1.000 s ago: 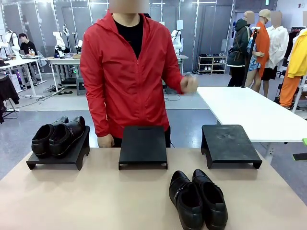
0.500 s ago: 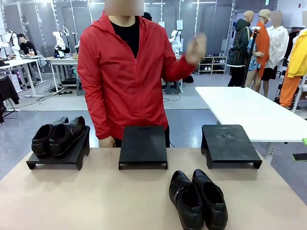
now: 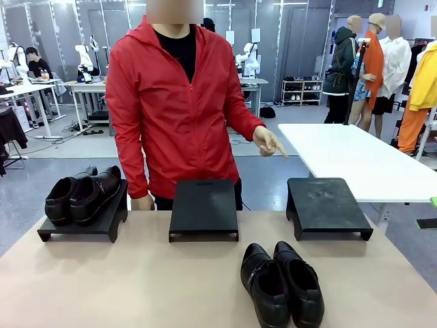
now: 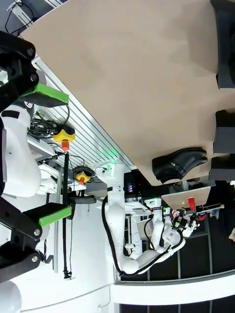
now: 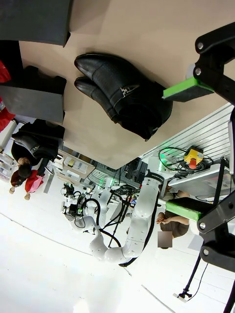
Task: Place the shoes on the stand as instructed by the person.
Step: Pick up another pair of Shoes and place it on the Shoes Stand indicated by the person.
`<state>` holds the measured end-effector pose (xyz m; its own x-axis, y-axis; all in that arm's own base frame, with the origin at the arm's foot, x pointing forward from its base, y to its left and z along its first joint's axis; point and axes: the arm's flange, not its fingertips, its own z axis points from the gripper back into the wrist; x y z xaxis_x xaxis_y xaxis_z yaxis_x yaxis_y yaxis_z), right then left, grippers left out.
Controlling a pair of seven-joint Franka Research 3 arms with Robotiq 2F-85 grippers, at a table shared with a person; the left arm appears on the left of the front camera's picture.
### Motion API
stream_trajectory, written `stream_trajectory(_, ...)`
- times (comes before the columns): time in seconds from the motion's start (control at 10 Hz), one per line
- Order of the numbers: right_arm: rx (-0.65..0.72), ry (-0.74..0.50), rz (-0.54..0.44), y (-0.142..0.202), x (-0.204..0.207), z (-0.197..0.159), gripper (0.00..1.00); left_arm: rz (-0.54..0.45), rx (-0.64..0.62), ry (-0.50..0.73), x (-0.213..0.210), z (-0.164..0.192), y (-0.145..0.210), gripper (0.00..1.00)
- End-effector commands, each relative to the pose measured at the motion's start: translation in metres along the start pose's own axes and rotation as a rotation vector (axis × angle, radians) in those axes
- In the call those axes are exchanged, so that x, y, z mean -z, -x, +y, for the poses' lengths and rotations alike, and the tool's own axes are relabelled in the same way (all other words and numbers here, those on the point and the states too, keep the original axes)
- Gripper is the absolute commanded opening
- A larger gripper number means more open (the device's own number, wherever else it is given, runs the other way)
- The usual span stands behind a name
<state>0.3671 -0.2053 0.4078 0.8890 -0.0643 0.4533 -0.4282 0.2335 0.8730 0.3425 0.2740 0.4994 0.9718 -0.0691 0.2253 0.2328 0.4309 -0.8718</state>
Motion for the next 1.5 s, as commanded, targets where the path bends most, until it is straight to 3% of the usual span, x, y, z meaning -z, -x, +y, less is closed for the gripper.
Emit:
stream_trajectory(0.0,-0.006,-0.004,-0.001,-0.001,-0.001,0.002,1.00,0.003,0.015,0.008,0.002,-0.002,0.005,1.00)
stream_trajectory(0.8,0.000,0.000,0.000,0.000,0.000,0.000,1.00,0.003,0.015,0.008,0.002,-0.002,0.005,1.00)
stream_trajectory(1.0,0.045,0.114,0.083,0.000,0.045,0.036,1.00,0.003,0.015,0.008,0.002,-0.002,0.005,1.00)
stream_trajectory(1.4,0.073,0.406,0.307,0.008,0.187,0.081,1.00,0.003,0.015,0.008,0.002,-0.002,0.005,1.00)
